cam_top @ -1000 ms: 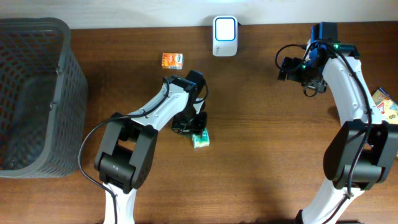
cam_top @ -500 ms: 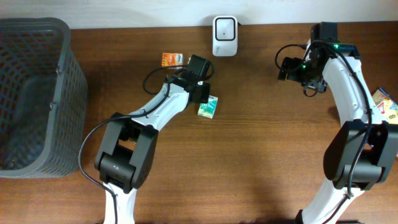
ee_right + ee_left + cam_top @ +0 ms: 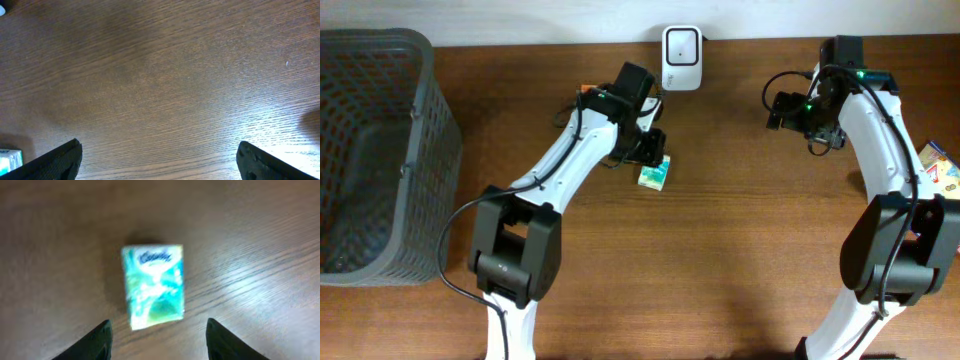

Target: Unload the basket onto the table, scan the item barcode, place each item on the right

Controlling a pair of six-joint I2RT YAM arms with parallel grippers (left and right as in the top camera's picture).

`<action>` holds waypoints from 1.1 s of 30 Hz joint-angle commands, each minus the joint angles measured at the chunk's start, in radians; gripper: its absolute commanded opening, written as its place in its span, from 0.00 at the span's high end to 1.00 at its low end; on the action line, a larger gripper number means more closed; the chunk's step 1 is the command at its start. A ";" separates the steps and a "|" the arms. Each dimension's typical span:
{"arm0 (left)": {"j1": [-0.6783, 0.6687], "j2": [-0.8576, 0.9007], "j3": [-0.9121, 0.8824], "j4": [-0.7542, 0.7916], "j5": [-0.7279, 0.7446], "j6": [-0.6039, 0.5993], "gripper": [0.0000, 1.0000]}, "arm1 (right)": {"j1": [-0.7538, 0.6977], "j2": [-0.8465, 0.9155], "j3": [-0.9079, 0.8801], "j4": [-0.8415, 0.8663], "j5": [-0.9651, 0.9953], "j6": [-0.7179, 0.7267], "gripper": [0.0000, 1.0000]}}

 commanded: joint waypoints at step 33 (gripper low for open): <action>0.113 0.066 -0.191 0.250 0.088 -0.096 0.94 | 0.005 0.006 -0.002 -0.003 0.016 0.004 0.01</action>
